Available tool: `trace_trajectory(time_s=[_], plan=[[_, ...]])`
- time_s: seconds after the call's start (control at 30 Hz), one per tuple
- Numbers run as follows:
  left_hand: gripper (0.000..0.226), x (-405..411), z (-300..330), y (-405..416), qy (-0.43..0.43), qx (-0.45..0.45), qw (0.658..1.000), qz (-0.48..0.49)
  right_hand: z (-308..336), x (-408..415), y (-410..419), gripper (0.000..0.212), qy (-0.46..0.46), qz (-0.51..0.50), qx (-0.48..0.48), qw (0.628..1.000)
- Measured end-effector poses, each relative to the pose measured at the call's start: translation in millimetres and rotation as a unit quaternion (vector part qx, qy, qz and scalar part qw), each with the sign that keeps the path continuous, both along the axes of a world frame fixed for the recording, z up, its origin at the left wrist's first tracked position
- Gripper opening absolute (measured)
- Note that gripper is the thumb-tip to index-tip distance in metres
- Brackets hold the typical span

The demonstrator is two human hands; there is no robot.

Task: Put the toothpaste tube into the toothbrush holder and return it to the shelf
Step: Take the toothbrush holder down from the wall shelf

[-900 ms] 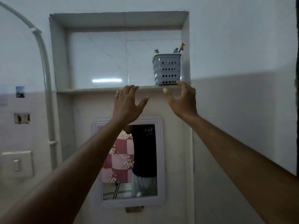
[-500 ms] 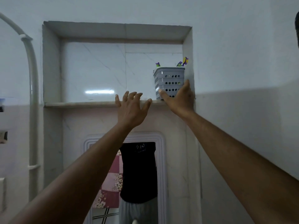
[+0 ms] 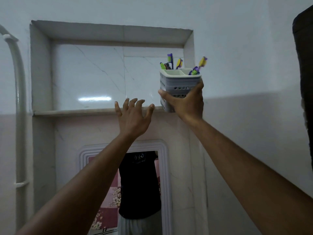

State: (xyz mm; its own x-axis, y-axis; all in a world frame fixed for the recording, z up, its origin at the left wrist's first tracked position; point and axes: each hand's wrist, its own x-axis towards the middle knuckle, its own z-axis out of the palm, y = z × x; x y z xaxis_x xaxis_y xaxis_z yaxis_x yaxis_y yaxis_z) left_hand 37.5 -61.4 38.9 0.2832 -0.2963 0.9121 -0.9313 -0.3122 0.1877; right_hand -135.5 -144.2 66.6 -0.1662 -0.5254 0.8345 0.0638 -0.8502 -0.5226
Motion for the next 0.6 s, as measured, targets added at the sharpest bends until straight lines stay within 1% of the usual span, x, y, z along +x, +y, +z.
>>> trace_trajectory(time_s=[0.13,0.27,0.43,0.6], plan=[[0.066,-8,-6,7,-0.003,-0.035,0.998,-0.042,-8,-11,10,0.136,-0.029,0.001,-0.011,1.000],[0.059,-18,-16,20,-0.004,-0.068,0.993,-0.097,-29,-25,20,0.130,-0.039,0.005,-0.019,0.999],[0.062,-29,-51,38,0.009,-0.050,0.990,-0.128,-77,-37,34,0.126,-0.022,0.026,0.005,0.999],[0.060,-34,-109,53,0.040,-0.016,0.988,-0.148,-145,-43,41,0.121,0.002,0.051,0.036,0.998]])
